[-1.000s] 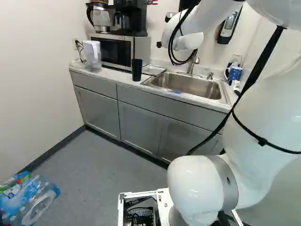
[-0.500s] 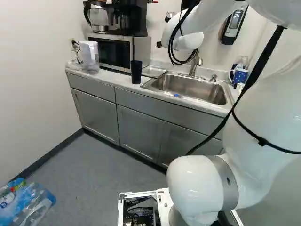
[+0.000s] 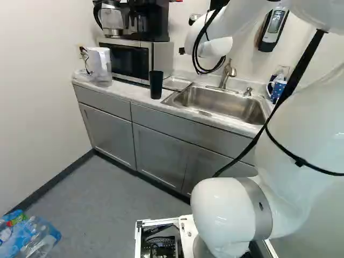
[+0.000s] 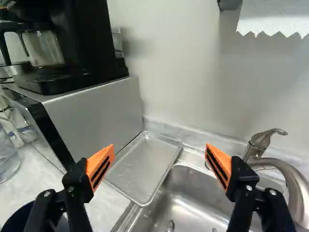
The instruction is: Rinse the cup and place it in the tray
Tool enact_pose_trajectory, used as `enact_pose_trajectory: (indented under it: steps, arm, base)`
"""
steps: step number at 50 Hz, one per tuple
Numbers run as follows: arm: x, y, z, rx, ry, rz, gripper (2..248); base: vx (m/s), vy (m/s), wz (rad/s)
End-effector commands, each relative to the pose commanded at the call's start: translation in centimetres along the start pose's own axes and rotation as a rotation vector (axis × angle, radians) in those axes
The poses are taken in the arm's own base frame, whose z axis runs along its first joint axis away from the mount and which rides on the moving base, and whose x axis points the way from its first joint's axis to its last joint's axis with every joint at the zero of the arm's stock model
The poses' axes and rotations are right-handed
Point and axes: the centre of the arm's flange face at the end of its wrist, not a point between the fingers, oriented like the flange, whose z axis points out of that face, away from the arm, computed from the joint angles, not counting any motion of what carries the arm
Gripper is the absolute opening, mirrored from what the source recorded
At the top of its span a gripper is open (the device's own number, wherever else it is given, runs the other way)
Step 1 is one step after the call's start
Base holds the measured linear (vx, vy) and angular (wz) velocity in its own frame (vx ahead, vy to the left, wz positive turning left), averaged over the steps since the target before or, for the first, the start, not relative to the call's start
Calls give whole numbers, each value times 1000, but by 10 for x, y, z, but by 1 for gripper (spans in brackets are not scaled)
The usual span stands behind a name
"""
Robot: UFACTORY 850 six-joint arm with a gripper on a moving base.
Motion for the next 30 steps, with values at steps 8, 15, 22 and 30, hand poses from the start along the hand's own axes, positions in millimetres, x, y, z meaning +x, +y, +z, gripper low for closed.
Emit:
enact_pose_trajectory:
  steps: [8,15,22,30]
  arm:
    - [0,0,0,0,0,0,247]
    - [0,0,1,0,0,0,247]
    - [0,0,1,0,0,0,247]
    - [0,0,1,0,0,0,247]
  base:
    - [87,-3,2]
    - [48,4,3]
    - [-6,-1,1]
    - [-10,-1,-3]
